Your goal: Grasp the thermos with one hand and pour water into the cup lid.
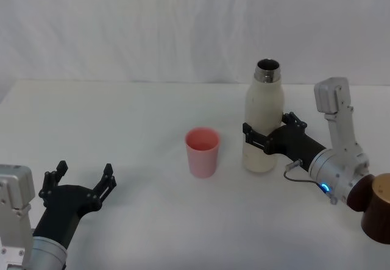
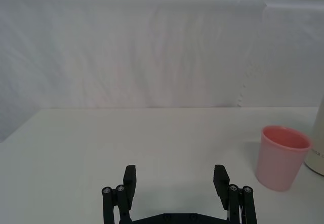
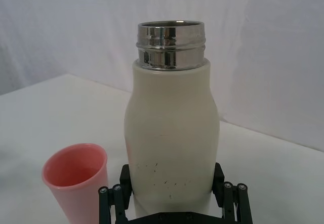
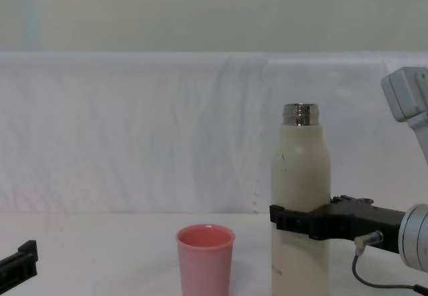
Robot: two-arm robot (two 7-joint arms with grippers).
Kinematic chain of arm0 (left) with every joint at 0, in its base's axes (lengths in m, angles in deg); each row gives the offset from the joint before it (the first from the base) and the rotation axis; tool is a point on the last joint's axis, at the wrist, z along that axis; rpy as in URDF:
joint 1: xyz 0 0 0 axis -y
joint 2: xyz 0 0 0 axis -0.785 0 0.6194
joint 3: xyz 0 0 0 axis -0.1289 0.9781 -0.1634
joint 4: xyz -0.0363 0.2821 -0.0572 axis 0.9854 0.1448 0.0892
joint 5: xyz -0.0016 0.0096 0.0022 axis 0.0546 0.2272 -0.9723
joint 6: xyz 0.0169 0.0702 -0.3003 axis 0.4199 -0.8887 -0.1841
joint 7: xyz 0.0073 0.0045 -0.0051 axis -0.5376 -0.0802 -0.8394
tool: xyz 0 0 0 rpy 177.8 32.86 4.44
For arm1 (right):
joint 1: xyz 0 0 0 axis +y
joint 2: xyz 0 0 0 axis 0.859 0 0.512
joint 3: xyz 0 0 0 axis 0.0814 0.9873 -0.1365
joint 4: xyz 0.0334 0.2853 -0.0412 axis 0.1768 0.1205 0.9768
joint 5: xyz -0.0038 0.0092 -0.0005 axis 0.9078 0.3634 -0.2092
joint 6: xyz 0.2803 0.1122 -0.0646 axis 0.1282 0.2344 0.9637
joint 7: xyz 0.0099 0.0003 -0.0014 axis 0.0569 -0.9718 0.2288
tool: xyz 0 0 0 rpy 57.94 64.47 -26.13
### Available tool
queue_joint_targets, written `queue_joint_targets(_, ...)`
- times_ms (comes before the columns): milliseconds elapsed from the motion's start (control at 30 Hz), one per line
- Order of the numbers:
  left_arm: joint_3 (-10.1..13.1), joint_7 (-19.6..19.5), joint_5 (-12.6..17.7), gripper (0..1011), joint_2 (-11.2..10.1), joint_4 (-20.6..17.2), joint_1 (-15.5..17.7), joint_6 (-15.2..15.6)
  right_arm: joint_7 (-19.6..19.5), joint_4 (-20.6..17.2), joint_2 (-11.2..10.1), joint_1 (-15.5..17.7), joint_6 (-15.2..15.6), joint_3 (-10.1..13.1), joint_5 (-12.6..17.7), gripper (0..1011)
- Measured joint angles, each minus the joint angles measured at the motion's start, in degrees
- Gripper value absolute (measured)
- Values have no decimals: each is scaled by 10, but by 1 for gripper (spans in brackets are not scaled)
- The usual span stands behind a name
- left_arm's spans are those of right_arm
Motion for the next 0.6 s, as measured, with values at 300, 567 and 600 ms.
queue_joint_targets(300, 0, 0, 0, 1001, 0, 0, 0, 0, -5, -7, -4, 8, -6, -3, 3, 947)
queue_joint_targets(567, 0, 0, 0, 1001, 0, 0, 0, 0, -7, -17, -7, 15, -9, -5, 6, 947)
queue_joint_targets(600, 0, 0, 0, 1001, 0, 0, 0, 0, -7, -17, -8, 15, -9, -5, 6, 947)
